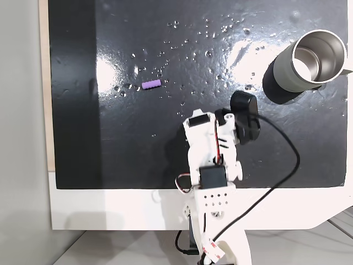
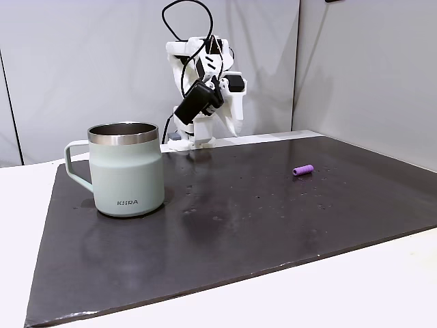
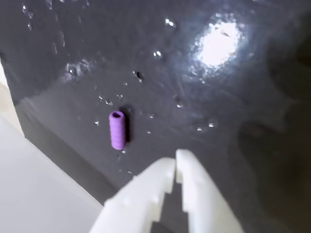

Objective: Grasp a pengrip and put it in the cup.

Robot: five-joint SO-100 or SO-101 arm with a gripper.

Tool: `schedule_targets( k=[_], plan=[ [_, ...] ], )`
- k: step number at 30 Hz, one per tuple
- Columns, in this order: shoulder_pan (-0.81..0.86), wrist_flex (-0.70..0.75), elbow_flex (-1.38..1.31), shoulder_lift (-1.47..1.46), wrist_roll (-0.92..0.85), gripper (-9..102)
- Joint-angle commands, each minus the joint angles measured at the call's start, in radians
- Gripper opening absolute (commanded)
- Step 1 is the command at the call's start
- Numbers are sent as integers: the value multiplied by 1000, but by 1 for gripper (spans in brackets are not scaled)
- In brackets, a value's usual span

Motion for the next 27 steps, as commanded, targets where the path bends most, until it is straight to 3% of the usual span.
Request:
schedule_targets(
  k=[1,10,20,27],
  plan=[
    [20,-28,-230,-224,60,1],
    [-14,63,-584,-620,219,5],
    [-101,218,-905,-887,374,6],
    [-178,337,-1137,-1025,449,13]
  ],
)
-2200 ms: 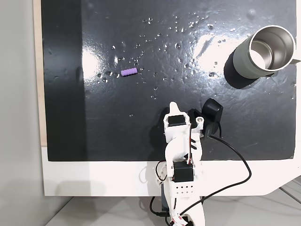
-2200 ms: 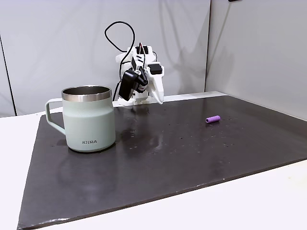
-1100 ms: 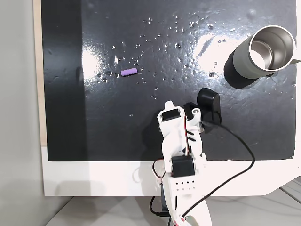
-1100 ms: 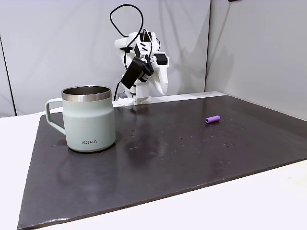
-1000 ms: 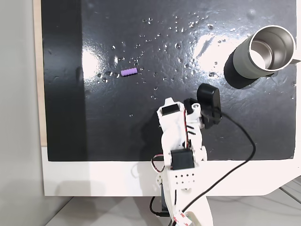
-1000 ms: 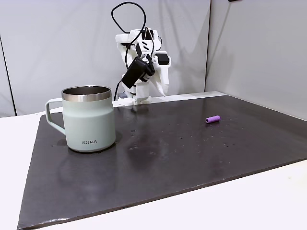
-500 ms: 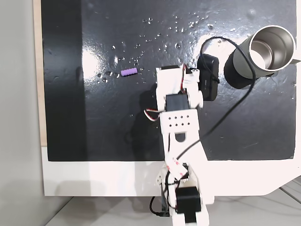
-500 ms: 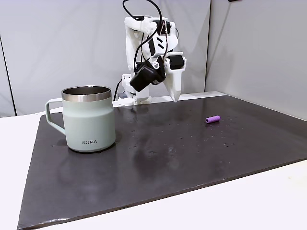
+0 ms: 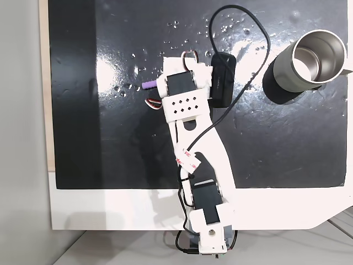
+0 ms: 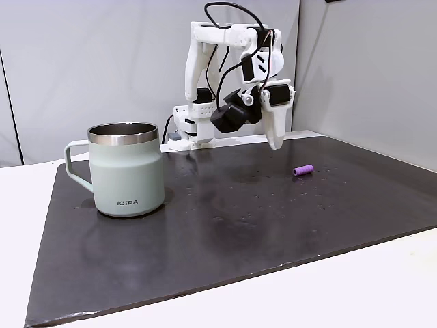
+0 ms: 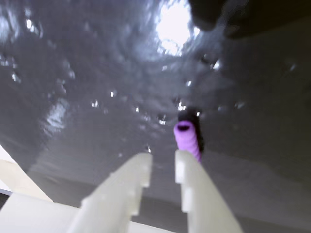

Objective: Grasp a pengrip and put it in the cup.

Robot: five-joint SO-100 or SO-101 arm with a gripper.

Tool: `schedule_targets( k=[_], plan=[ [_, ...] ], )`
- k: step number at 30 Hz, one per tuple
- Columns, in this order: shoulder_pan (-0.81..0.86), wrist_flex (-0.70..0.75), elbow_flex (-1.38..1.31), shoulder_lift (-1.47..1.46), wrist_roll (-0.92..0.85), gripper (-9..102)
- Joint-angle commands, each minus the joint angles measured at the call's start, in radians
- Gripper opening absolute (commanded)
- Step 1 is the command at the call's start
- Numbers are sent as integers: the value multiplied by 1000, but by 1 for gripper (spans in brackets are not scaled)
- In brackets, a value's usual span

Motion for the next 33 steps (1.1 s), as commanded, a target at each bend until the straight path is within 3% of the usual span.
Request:
schedule_targets(
  k=[1,9,18,30,33],
  plan=[
    [-51,67,-175,-44,18,15],
    [-109,230,-472,-273,26,22],
    [-138,239,-509,-408,11,22],
    [-178,334,-770,-618,-29,22],
    [-201,336,-776,-629,-37,16]
  ],
)
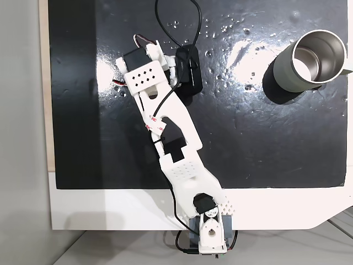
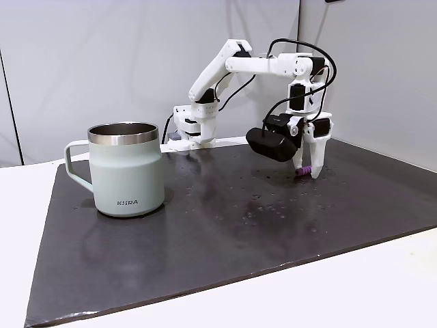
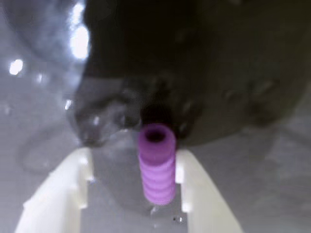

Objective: Grasp a pengrip and put it in the cup.

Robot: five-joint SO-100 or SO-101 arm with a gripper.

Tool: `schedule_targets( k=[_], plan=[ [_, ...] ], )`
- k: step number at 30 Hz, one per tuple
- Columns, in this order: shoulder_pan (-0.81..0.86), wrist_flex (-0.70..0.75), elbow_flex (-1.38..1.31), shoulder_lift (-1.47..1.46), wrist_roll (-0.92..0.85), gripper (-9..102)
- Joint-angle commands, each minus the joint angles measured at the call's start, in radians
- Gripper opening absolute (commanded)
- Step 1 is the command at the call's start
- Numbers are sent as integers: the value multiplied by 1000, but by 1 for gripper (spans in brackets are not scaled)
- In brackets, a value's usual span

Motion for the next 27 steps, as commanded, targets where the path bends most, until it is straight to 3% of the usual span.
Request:
schedule_targets(
  k=[1,4,14,22,27],
  plan=[
    [-38,18,-66,6,-14,12],
    [-44,28,-66,3,-15,0],
    [75,115,-89,153,-32,0],
    [293,284,-201,334,-293,0],
    [499,285,-206,426,-506,0]
  ],
)
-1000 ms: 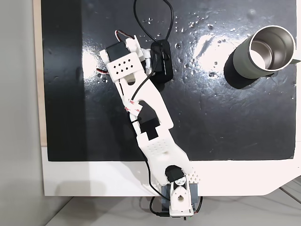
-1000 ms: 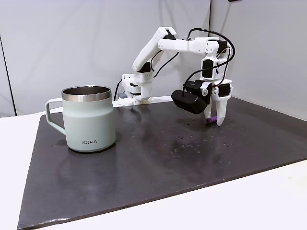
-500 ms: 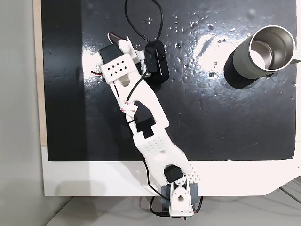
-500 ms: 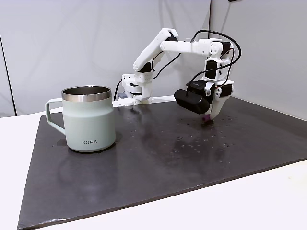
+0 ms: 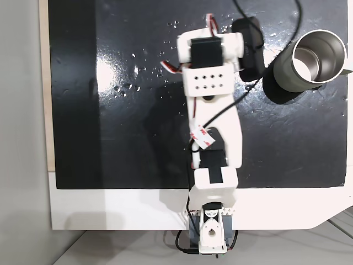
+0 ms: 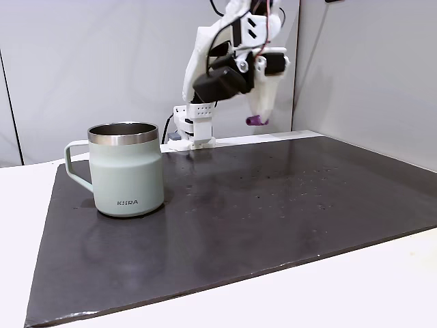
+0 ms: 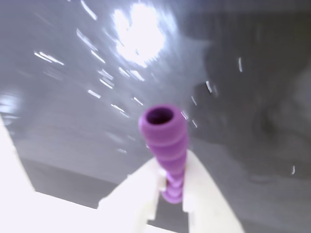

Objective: Grasp a pengrip and put it in the cup.

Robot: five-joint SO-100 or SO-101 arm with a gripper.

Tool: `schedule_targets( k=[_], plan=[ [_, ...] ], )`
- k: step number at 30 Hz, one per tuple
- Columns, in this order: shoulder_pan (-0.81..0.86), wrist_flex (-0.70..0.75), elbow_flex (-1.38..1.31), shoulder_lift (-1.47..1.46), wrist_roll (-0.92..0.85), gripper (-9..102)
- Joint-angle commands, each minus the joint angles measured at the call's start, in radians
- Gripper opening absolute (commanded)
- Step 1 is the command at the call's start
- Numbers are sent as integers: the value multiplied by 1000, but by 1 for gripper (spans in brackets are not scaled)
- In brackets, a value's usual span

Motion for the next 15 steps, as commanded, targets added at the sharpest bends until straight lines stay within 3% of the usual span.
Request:
schedule_targets(
  k=[1,15],
  plan=[
    [156,18,-75,109,-150,0],
    [528,12,-391,-38,-528,0]
  ],
)
